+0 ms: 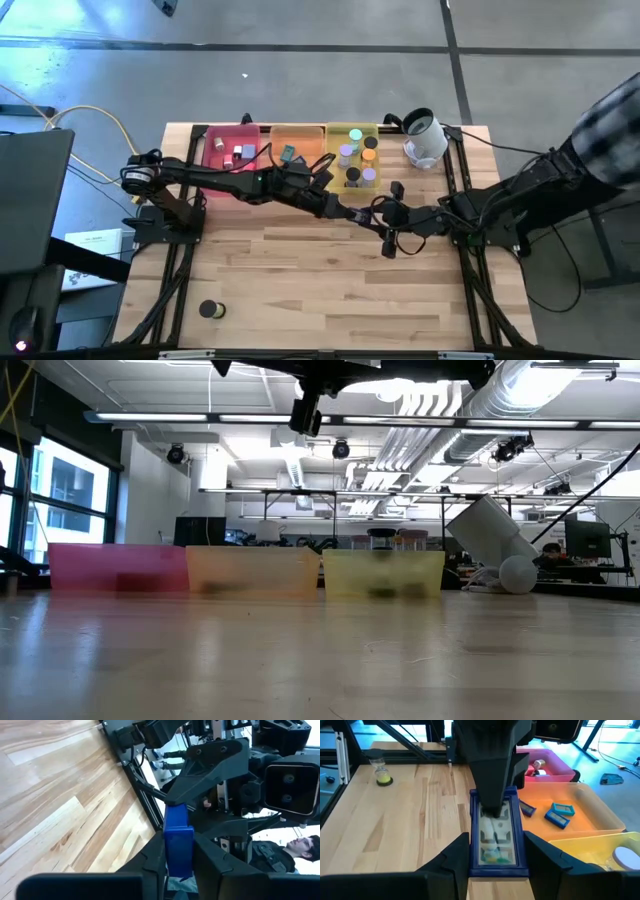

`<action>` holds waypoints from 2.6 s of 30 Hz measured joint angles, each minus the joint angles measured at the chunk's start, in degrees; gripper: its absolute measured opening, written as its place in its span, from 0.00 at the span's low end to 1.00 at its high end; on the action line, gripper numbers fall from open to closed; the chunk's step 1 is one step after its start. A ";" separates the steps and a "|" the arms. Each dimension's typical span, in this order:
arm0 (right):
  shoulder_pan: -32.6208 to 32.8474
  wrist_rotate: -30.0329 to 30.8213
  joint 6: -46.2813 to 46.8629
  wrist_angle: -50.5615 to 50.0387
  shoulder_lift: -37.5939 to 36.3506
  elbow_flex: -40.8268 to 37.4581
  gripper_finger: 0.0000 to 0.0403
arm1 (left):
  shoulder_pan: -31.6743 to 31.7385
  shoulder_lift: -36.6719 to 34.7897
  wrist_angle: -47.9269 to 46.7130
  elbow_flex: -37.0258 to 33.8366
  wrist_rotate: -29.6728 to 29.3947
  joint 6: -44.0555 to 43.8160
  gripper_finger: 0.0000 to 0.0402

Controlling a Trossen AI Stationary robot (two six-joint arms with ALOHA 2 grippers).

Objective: Pick & Place Office items
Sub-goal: Put the dark blue digital clock into the orange bin

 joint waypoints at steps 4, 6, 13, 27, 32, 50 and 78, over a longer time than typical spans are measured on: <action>0.00 0.00 -0.13 -0.49 0.00 0.00 0.36 | 0.00 0.04 -0.13 0.00 -0.02 0.06 0.14; 0.00 -0.04 0.06 -0.51 0.00 0.00 0.41 | 0.00 0.04 -0.13 0.00 0.02 0.56 0.16; 0.91 -0.20 0.79 -0.78 -0.21 0.02 0.64 | 0.24 0.04 -0.19 -0.11 1.09 2.52 0.15; 6.38 26.16 9.24 -10.89 -1.30 0.04 0.65 | 8.14 -1.78 -1.30 -0.09 13.33 5.96 0.15; 8.55 26.70 14.12 -14.58 -1.95 0.07 0.63 | 14.85 -5.40 -11.58 -0.09 15.36 12.46 0.15; 9.77 22.21 31.36 -24.52 -1.90 0.07 0.63 | 32.97 -7.11 -49.54 -0.09 -6.79 37.95 0.15; 6.73 19.17 36.55 -24.25 -1.88 0.04 0.63 | 35.56 5.70 -42.18 -0.07 -11.47 49.34 0.23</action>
